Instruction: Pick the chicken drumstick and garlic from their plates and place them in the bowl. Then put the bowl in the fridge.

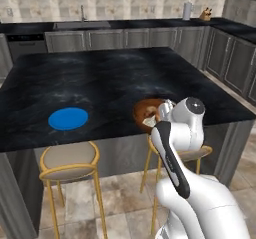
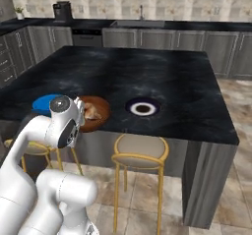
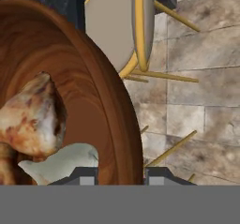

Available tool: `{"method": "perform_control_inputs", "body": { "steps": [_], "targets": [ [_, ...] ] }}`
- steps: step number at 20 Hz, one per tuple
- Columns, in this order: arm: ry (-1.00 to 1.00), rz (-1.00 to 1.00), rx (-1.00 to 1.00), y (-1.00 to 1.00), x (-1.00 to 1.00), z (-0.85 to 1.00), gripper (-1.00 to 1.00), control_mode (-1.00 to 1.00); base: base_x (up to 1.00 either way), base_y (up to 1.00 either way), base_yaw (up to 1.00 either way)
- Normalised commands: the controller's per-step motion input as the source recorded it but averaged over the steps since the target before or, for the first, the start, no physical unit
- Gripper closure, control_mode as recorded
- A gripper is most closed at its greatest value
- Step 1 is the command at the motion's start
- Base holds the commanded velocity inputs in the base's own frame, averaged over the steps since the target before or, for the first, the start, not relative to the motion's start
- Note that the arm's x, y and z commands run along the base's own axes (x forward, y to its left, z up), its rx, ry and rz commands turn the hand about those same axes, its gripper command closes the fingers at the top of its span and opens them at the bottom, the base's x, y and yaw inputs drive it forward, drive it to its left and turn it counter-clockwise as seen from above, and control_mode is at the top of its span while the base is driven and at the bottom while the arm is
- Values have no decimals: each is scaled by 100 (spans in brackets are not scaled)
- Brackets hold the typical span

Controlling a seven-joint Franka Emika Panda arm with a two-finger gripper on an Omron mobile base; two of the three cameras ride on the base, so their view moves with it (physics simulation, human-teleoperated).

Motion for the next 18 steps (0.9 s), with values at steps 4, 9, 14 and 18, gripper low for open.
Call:
{"method": "perform_control_inputs", "body": {
  "steps": [4, 9, 14, 18],
  "targets": [
    [0, 0, 0, 0, 0, 0, 100, 100, -61, 0, 0],
    [0, 0, 0, 0, 0, 0, 100, 100, -31, -3, 28],
    [0, 0, 0, 0, 0, 0, 100, 100, -18, -4, 58],
    [0, 0, 0, 0, 0, 0, 100, 100, -8, 0, 92]
  ]
}}
